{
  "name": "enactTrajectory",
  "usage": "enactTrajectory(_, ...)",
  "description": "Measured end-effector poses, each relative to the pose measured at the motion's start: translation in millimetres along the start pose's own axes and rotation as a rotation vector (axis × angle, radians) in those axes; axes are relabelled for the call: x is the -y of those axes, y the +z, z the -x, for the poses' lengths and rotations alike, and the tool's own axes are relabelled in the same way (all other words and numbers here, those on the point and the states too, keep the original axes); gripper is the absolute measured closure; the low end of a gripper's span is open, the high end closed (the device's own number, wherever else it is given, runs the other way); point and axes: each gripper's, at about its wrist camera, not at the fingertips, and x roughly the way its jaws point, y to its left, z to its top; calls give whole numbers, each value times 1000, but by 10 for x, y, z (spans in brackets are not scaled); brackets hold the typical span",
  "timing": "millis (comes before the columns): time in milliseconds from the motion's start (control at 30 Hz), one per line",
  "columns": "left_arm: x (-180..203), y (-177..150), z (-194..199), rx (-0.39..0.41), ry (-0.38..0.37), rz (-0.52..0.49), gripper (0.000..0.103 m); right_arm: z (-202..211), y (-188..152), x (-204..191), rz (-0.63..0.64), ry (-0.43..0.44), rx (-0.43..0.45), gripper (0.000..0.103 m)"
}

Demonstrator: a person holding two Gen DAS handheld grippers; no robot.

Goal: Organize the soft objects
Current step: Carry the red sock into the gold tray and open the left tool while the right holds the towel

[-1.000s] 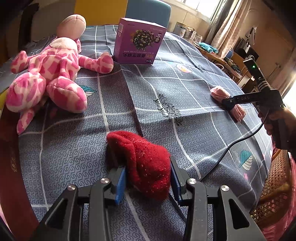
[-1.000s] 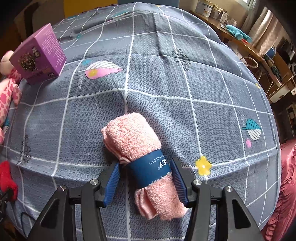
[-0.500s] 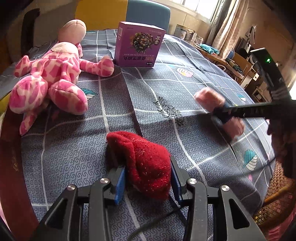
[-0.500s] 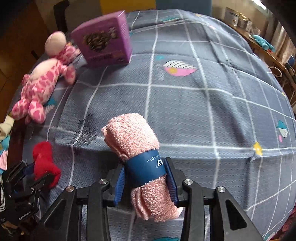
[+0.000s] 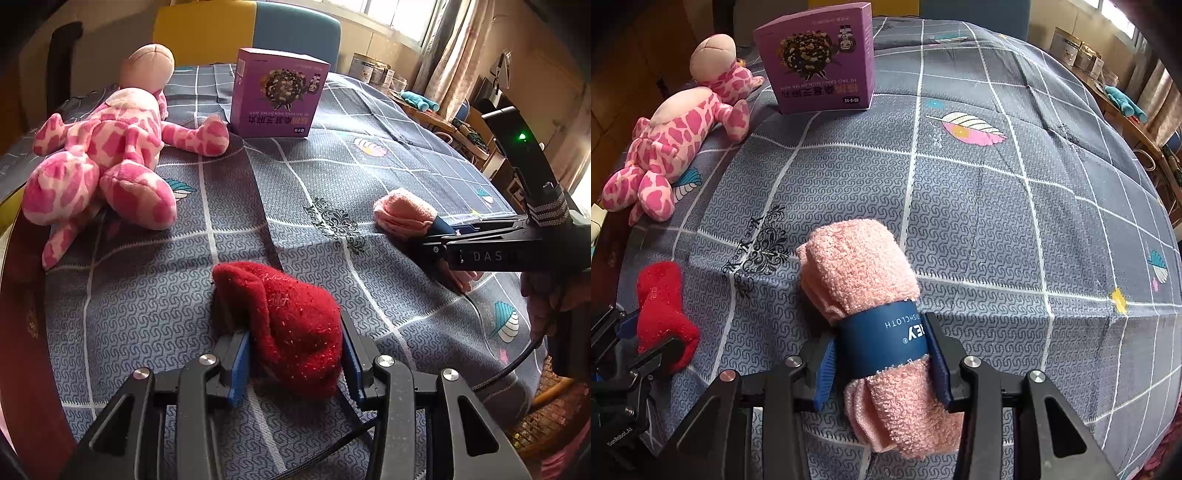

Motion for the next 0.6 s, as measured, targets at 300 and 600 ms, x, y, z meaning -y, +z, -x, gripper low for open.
enactTrajectory(300, 21, -8, 10, 7, 13, -7, 60, -103, 108, 81, -13, 13, -6, 57)
enactTrajectory(600, 36, 21, 81, -4, 4, 2, 68, -89, 71, 38, 17, 6, 15, 56)
